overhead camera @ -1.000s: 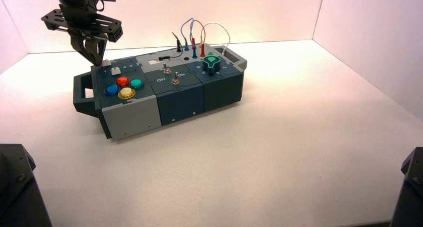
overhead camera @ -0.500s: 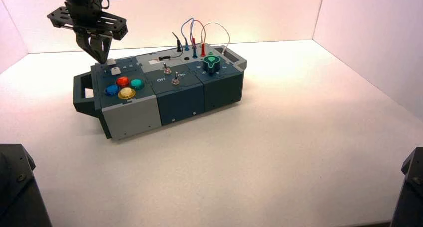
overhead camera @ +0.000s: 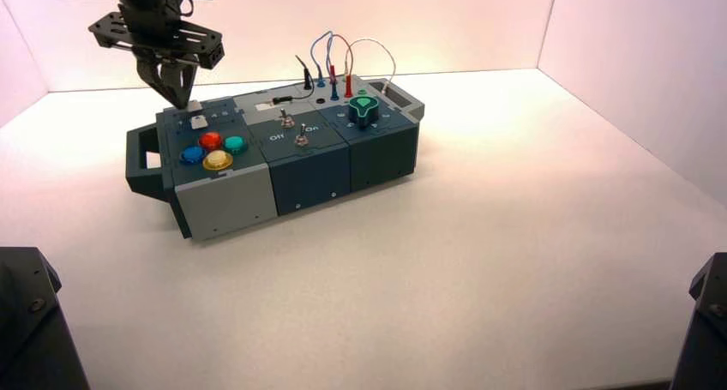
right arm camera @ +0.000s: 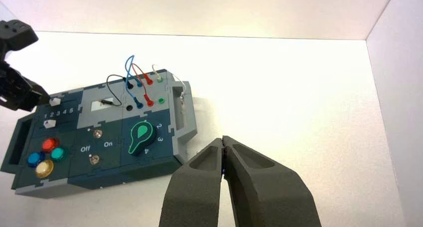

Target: Move the top slider to position 3.

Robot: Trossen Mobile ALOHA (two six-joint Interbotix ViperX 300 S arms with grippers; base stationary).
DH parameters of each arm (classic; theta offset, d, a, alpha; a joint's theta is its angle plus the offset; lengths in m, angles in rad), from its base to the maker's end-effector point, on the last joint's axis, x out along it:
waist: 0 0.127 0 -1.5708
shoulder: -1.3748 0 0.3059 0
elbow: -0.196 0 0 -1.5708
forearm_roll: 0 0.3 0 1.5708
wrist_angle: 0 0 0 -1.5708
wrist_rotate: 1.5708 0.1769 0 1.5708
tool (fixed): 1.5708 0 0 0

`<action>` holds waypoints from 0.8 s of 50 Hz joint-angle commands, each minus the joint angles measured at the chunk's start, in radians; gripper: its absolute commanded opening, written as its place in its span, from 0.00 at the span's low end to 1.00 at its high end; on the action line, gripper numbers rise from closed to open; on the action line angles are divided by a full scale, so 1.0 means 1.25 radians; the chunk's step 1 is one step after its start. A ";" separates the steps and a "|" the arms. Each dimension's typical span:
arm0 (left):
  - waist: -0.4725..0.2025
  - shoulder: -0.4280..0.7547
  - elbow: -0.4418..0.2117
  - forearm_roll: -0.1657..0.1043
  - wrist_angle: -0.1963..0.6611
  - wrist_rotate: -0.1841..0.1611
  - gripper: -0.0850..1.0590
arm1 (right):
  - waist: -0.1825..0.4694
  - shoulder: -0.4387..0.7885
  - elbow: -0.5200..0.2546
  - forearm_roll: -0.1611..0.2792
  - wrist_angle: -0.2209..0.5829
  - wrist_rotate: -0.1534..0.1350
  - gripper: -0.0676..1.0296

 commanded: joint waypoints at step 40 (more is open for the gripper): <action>-0.018 0.002 -0.025 -0.002 0.000 0.002 0.05 | 0.000 -0.002 -0.022 -0.001 -0.007 -0.002 0.04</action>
